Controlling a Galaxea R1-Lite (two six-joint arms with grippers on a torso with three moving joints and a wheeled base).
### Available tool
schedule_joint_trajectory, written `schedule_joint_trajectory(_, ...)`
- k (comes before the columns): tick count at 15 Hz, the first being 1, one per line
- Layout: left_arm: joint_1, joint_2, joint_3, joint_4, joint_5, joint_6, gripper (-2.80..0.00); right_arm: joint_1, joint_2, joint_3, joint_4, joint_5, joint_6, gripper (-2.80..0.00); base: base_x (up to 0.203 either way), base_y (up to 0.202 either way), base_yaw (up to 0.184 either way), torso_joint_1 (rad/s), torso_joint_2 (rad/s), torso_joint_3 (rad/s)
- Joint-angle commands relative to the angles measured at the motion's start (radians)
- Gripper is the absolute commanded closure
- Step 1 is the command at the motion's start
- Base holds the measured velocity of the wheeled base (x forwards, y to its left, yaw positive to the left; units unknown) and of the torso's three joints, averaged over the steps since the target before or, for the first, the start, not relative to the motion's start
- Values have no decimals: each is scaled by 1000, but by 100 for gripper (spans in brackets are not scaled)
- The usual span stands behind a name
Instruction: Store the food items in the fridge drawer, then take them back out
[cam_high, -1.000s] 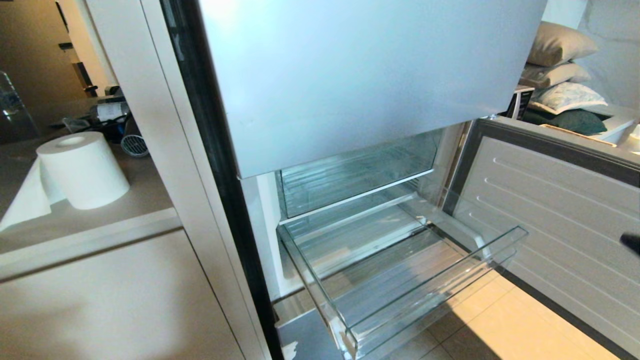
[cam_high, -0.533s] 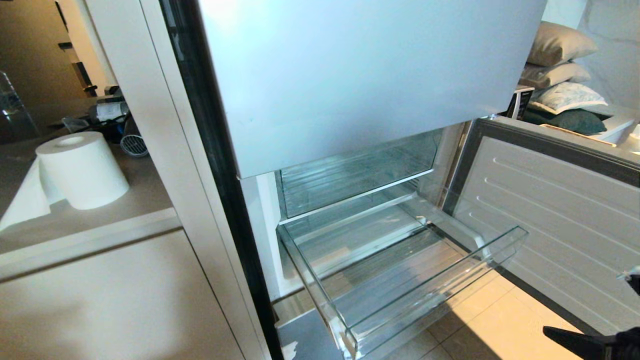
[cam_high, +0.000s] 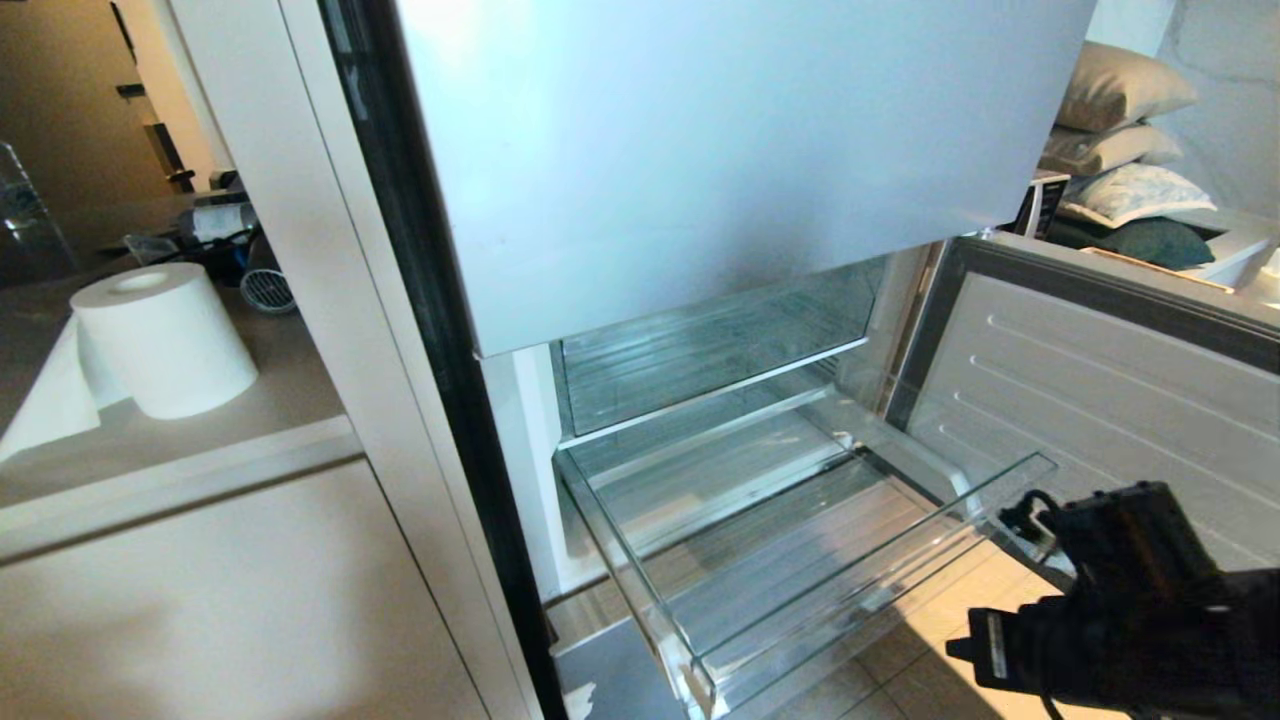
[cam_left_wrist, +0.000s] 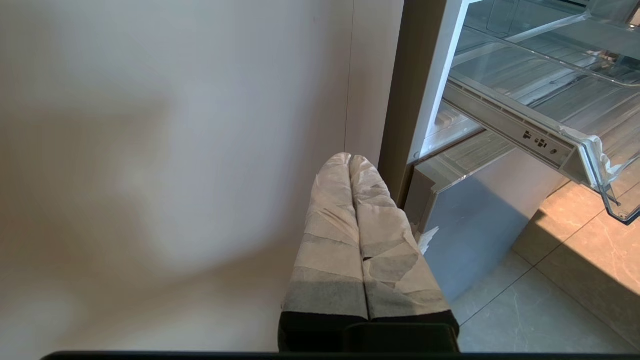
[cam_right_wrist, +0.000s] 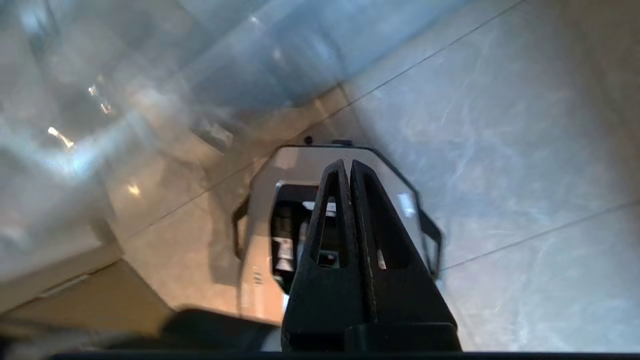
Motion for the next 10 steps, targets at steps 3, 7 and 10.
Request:
schedule_joint_trajectory(3,0,2,0,0,0,0,0,68,348,-168,-201,-41,61,0,0,0,0,0,0,0)
schedule_joint_trajectory(7,0,2,0,0,0,0,0,141,541,-346,-534,-403,138,0,0,0,0,0,0,0)
schedule_joint_trajectory(10,0,2,0,0,0,0,0,211,549,-438,-689,-715,210,0,0,0,0,0,0,0)
